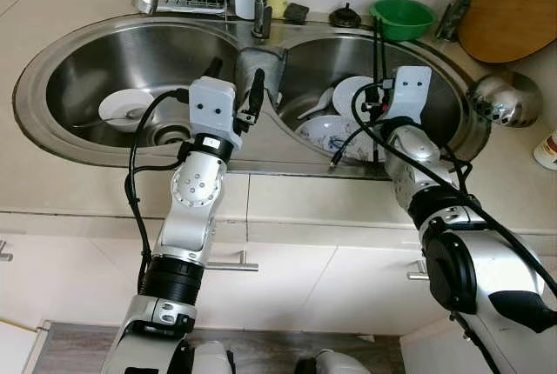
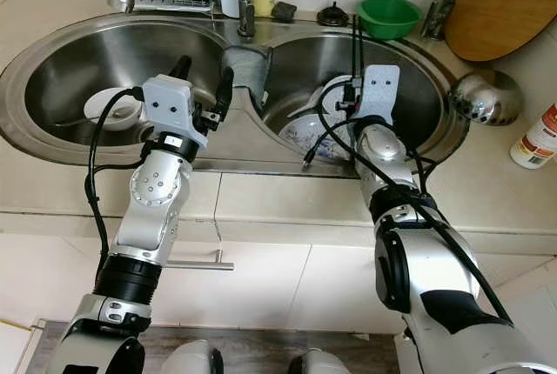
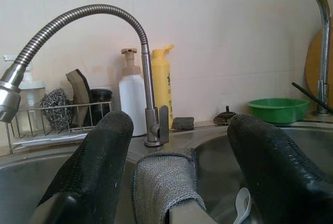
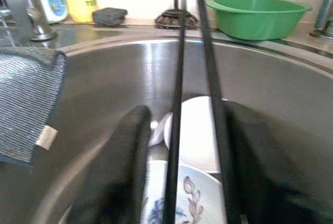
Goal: Kitchen organization
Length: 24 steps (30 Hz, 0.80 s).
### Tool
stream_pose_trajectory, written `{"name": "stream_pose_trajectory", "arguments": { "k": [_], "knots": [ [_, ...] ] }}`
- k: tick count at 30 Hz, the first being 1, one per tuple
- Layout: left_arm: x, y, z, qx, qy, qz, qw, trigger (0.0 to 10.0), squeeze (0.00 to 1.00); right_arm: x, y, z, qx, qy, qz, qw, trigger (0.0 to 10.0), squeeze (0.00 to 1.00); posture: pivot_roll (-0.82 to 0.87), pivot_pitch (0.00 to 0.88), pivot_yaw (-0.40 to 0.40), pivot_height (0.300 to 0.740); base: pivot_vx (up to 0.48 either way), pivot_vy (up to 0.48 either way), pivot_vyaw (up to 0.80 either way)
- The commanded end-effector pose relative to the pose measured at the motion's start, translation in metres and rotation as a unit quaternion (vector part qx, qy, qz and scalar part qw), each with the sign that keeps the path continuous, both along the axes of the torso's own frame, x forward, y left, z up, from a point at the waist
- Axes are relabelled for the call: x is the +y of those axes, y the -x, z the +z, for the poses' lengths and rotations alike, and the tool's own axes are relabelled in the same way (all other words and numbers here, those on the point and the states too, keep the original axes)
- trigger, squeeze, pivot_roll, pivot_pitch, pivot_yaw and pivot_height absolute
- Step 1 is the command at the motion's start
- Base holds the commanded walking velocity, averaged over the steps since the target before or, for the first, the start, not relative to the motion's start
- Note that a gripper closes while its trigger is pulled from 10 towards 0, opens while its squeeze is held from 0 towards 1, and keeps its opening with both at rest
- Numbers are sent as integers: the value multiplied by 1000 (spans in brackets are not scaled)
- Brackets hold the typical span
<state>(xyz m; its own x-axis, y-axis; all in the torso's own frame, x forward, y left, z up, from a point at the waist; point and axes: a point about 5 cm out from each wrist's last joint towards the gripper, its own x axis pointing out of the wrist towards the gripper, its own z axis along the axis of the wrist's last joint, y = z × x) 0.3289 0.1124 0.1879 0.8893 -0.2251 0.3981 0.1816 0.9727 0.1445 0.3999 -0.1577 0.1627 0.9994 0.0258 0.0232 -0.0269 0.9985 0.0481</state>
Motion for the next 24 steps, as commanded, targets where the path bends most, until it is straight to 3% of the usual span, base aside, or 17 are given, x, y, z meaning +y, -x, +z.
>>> {"name": "stream_pose_trajectory", "arguments": {
  "k": [1,14,24],
  "knots": [
    [-2,1,3,-6,-3,-2,1000,10000,0,0,-2,6,-10,-9,0,1000,10000,1000,77,0,-100,740,0,0,0],
    [-4,2,1,-1,-3,-7,1000,10000,0,7,0,6,-29,-28,24,999,10000,1000,68,0,-93,740,0,0,0],
    [-5,3,0,0,-4,-10,1000,10000,0,8,2,2,-34,10,26,999,10000,1000,63,0,-87,740,0,0,0]
  ]
}}
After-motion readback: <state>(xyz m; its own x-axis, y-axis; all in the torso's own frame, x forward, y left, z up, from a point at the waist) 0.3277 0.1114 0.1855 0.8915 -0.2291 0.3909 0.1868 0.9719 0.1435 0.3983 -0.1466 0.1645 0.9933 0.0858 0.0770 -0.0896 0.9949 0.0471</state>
